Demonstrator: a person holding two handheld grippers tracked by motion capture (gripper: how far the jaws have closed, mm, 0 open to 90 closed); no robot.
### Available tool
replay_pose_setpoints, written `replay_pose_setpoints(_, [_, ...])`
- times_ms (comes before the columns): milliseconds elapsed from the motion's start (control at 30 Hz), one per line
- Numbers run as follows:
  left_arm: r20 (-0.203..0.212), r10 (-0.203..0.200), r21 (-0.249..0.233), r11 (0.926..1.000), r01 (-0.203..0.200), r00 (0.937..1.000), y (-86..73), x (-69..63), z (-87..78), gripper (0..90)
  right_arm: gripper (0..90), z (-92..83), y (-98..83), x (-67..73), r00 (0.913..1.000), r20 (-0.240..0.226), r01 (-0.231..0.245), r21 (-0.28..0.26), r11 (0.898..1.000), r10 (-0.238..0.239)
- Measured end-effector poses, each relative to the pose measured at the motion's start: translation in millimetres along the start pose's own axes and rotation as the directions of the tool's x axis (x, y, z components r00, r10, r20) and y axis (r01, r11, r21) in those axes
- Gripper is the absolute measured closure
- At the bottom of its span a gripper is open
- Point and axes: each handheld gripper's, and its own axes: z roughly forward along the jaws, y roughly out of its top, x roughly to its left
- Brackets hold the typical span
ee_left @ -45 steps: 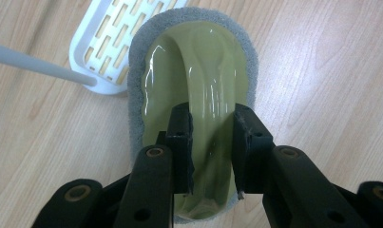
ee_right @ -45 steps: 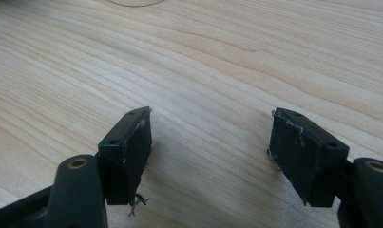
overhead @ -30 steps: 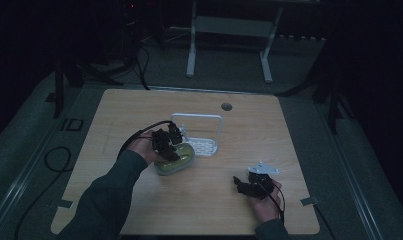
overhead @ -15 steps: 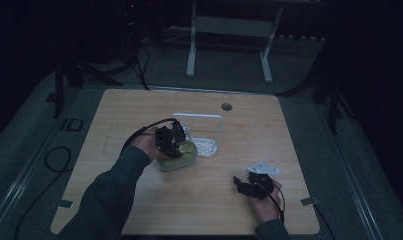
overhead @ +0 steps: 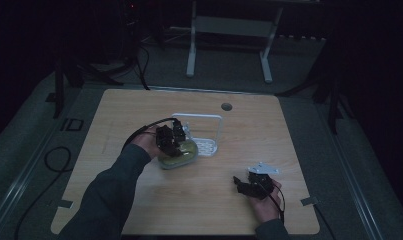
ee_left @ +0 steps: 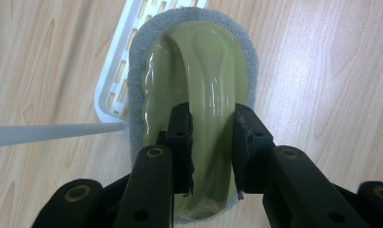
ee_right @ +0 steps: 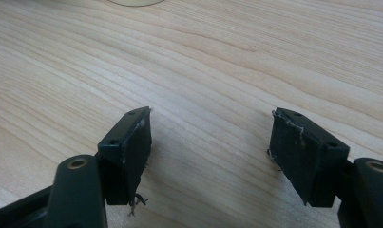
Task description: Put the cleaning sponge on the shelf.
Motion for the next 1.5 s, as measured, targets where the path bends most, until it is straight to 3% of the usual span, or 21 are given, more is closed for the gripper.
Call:
replay_pose_setpoints(300, [-0.014,0.037,-0.004,0.9993,-0.037,0.9992,7.9,1.8,-4.1,71.8,30.1,0.0,0.0,0.0,1.0,0.0,0.0,0.0,1.0,0.0])
replay_pose_setpoints(467, [-0.017,0.032,-0.021,0.9992,-0.033,0.9993,9.5,2.5,-4.5,71.7,30.1,0.0,0.0,0.0,1.0,0.0,0.001,0.0,1.0,-0.001])
replay_pose_setpoints(767, [-0.029,0.061,-0.015,0.998,-0.061,0.9977,14.9,4.8,-4.5,71.7,30.1,0.1,0.0,0.0,1.0,0.0,0.001,-0.001,1.0,-0.001])
replay_pose_setpoints(1033, [-0.027,0.092,-0.028,0.9953,-0.093,0.9953,23.8,6.5,-6.1,71.7,30.1,0.1,0.0,0.0,1.0,-0.001,0.002,-0.001,1.0,-0.002])
replay_pose_setpoints(1500, [-0.014,0.12,-0.041,0.9919,-0.121,0.9927,23.5,9.2,-4.2,71.7,30.1,0.1,0.1,0.1,1.0,-0.002,0.003,-0.001,1.0,-0.003])
